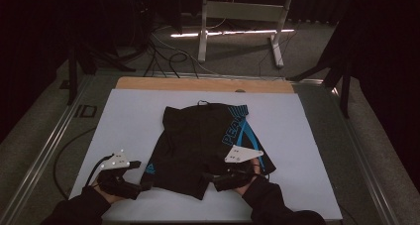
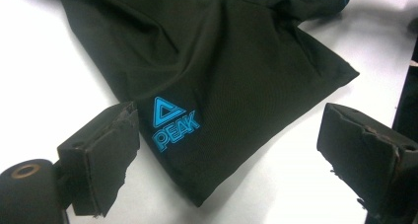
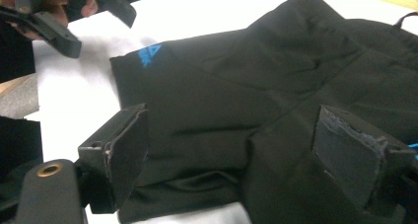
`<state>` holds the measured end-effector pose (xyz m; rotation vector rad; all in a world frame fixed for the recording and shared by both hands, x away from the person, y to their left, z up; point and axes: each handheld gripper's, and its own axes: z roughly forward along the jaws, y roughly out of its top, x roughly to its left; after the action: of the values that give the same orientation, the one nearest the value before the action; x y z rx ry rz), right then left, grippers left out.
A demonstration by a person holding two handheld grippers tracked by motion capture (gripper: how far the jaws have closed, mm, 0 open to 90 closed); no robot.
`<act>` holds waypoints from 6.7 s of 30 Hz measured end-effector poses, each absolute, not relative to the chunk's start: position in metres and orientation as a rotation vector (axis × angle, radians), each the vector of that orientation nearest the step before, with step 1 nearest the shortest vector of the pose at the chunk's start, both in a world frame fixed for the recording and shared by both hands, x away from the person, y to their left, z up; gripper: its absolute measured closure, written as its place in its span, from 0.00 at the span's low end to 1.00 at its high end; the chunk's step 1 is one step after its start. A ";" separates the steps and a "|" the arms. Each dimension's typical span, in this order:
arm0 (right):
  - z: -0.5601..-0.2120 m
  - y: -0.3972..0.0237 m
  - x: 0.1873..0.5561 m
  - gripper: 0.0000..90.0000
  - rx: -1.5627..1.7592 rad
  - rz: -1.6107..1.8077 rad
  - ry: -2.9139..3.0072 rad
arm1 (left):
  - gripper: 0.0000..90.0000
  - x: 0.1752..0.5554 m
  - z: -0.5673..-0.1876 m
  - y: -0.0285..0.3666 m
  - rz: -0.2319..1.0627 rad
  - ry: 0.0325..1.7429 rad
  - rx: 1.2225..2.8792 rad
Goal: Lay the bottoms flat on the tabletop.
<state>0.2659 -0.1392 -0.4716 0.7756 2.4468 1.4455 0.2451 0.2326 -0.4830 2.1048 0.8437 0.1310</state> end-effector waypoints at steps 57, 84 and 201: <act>-0.495 -0.294 0.273 0.44 1.012 1.210 2.433 | 0.40 0.268 -0.488 0.009 -0.056 0.279 2.313; -0.508 -0.274 0.273 0.61 0.840 0.950 2.523 | 0.90 0.301 -0.506 -0.019 0.086 0.418 2.386; -0.471 -0.280 0.237 0.33 1.120 1.145 2.381 | 0.24 0.254 -0.476 0.039 -0.169 0.278 2.339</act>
<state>0.2370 -0.2803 -0.4713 1.1205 2.3812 1.1449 0.2536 0.0388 -0.4758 2.3395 0.2782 -0.1687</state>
